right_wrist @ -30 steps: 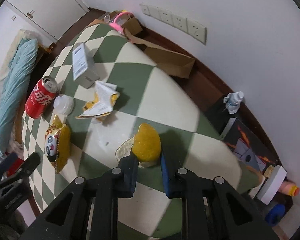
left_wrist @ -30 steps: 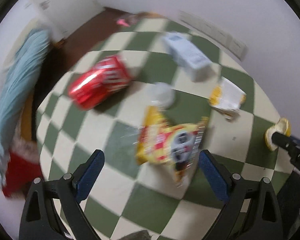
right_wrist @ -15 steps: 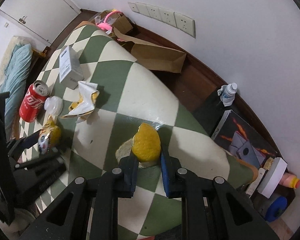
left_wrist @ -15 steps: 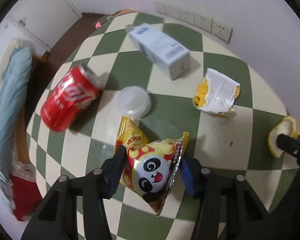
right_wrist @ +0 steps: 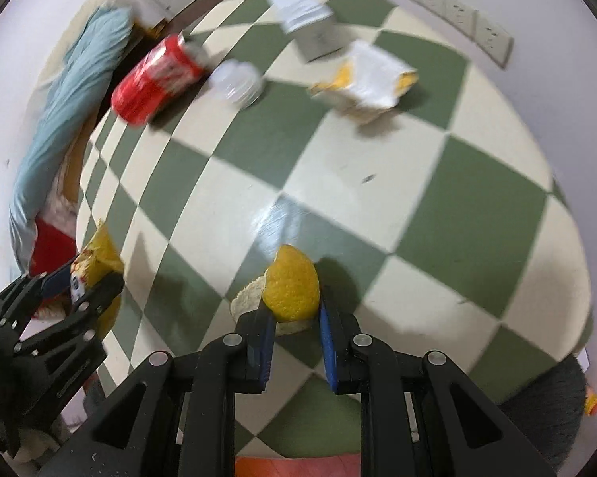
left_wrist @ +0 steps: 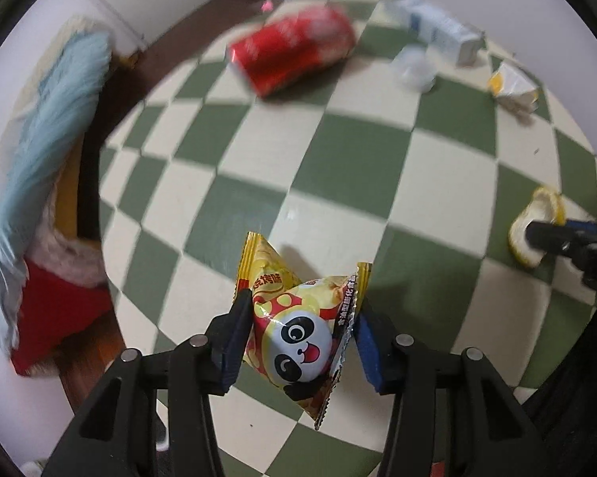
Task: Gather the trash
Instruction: 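Grasp the panda snack bag with the left gripper while the right grasps the orange peel, then carry the snack bag and orange peel over the trash bin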
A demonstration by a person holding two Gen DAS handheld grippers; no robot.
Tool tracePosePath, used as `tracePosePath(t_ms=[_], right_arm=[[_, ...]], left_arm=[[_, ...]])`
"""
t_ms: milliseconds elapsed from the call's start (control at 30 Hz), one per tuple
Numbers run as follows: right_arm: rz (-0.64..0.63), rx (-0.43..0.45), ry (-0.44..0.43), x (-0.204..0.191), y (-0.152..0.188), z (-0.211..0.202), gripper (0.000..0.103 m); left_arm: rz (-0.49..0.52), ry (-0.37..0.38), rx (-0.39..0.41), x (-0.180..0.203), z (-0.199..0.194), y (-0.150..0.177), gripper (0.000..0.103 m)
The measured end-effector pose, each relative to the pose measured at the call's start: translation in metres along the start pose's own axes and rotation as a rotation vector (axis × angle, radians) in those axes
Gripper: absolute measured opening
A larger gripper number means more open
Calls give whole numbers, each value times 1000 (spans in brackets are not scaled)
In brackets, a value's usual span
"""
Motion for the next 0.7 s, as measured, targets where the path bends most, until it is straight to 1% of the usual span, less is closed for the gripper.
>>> tracePosePath(t_ms=[33, 67, 133, 167, 233, 267, 300, 333, 400, 433, 500, 533, 600, 700], right_arm=[[-6, -4, -1, -2, -1, 1, 23], [-6, -4, 6, -5, -1, 2, 24], [-21, -10, 25, -8, -4, 3, 27], [-27, -10, 31, -10, -6, 4, 30], [-35, 0, 49, -15, -9, 6, 32], [-38, 4, 59, -17, -9, 6, 33], [-39, 8, 67, -19, -10, 7, 33], [-39, 13, 75, -19, -10, 8, 33], [-40, 22, 83, -22, -10, 9, 33], [-43, 25, 87, -21, -10, 9, 33], [-44, 25, 79, -23, -10, 10, 23], [-46, 24, 81, -24, -10, 11, 21], [-50, 30, 81, -26, -9, 8, 19], [-73, 51, 81, -34, -8, -3, 17]], left_arm=[[-4, 24, -7, 1, 6, 1, 49], [-3, 25, 5, 1, 7, 0, 51], [0, -10, 11, 2, 12, -2, 51], [2, -15, 11, 3, 13, -3, 51], [-1, -32, 9, 1, 17, -4, 53], [-13, -24, 17, 0, 17, -4, 53], [-27, -4, 18, -1, 16, -3, 50], [-40, -1, 18, -3, 16, -4, 48], [-48, -5, 21, -7, 16, -4, 42], [-54, -1, 27, -11, 15, -4, 40], [-70, 16, 34, -14, 11, -2, 38], [-79, 18, 40, -16, 8, -1, 38], [-98, 5, 66, -25, -1, -1, 38], [-148, 7, 116, -41, -23, 0, 38]])
Point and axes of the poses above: each gripper's, at about its wrist camera, not at the fingertips, and z roughly the way its jaws point, x to its right, y to its underside, the point moved 9 cm from there along z, roughly the way its jaws point, and after that the axes turned 10 degrees about -x, right-handed, at the moved point
